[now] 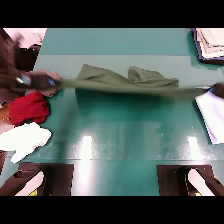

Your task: Fold the shirts.

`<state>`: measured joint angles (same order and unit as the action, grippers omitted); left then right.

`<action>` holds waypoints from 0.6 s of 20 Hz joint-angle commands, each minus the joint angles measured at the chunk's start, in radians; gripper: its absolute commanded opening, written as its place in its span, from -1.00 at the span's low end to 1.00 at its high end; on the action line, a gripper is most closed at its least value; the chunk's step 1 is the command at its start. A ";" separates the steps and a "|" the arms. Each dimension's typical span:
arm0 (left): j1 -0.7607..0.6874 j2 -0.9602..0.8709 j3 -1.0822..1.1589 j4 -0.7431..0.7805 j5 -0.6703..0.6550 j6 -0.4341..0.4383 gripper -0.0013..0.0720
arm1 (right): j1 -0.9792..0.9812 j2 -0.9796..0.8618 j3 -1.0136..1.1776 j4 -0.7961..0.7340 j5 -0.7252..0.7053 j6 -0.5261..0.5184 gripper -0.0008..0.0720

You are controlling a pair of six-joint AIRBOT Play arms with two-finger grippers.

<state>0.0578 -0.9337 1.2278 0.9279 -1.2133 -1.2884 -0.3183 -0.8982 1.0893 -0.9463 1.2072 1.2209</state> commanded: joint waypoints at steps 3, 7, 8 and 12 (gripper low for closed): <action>0.001 0.019 0.600 0.014 -0.019 -0.017 -0.90 | -0.004 0.097 0.520 0.052 -0.082 0.011 -0.93; 0.001 0.020 0.940 0.006 0.019 -0.050 -0.90 | -0.004 0.126 0.779 0.046 -0.095 0.011 -0.93; 0.001 0.031 0.984 -0.005 0.033 -0.075 -0.90 | -0.004 0.135 0.817 0.019 -0.090 0.012 -0.93; 0.001 0.079 0.988 -0.081 0.029 -0.076 -0.90 | -0.003 0.129 0.969 -0.184 0.042 0.100 -0.93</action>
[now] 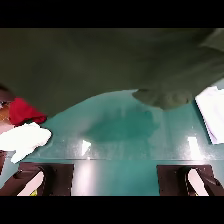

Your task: Fold the shirts.

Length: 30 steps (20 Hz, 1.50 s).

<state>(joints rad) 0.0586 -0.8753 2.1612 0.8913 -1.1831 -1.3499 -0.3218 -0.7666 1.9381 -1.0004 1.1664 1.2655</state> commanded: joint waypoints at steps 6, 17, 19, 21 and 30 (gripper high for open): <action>0.000 -0.029 -0.258 -0.017 -0.050 -0.013 -0.90 | 0.003 -0.210 0.086 -0.042 0.366 0.090 -0.93; -0.001 -0.673 -0.560 -0.009 -0.121 0.017 -0.89 | 0.264 -0.809 -0.251 -0.240 0.315 0.099 -0.93; -0.001 -0.769 -0.560 -0.019 -0.016 0.070 -0.89 | 0.265 -0.900 -0.203 -0.236 0.239 0.109 -0.93; 0.000 -0.822 -0.560 -0.077 0.080 0.133 -0.90 | 0.265 -0.974 -0.121 -0.225 0.180 0.132 -0.93; 0.000 -0.835 -0.533 0.095 0.093 0.180 -0.90 | 0.266 -0.958 -0.122 -0.234 0.130 0.132 -0.94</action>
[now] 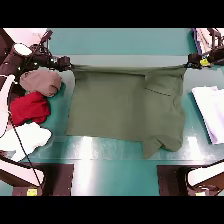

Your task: Fold the shirts.

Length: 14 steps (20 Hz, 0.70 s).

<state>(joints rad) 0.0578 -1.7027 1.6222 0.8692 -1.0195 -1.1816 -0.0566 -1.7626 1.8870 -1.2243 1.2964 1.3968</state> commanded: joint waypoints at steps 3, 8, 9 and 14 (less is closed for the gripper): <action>0.000 -0.007 -0.032 0.202 -0.143 0.015 -0.90 | 0.001 0.159 -0.330 -0.006 -0.074 0.002 -0.94; 0.000 -0.007 -0.142 0.203 -0.113 0.019 -0.89 | 0.037 0.301 -0.705 -0.006 -0.295 0.002 -0.93; 0.000 -0.007 -0.154 0.203 -0.109 0.006 -0.89 | 0.046 0.307 -0.741 0.000 -0.309 0.002 -0.93; 0.027 -0.006 -0.121 0.224 -0.232 -0.104 0.65 | 0.067 0.319 -0.736 0.000 -0.231 0.021 0.13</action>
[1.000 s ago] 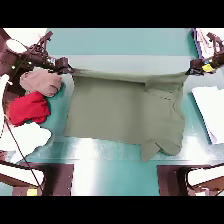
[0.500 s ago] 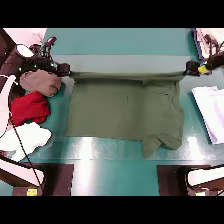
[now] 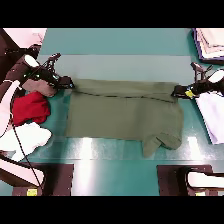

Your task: Fold the shirts.

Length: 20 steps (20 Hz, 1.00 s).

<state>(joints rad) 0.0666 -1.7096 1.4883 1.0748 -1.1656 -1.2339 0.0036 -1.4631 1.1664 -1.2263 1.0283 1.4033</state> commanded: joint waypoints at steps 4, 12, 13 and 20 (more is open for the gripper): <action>0.126 0.112 -0.062 0.025 -0.245 -0.048 0.65 | -0.087 0.164 -0.001 0.005 0.217 -0.017 0.09; 0.154 0.509 -0.744 0.013 -0.162 -0.021 0.65 | -0.209 0.324 -0.001 0.005 0.388 -0.089 0.09; 0.154 0.540 -0.795 0.009 -0.139 -0.019 0.65 | -0.209 0.328 -0.001 0.007 0.389 -0.089 0.09; 0.151 0.592 -0.936 -0.099 -0.047 -0.013 0.65 | -0.209 0.327 -0.001 0.160 0.386 -0.130 0.09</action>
<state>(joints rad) 0.2184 -1.1355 0.6064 1.0130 -1.2720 -1.2510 -0.2039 -1.1393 1.1652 -1.1191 1.4097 1.2865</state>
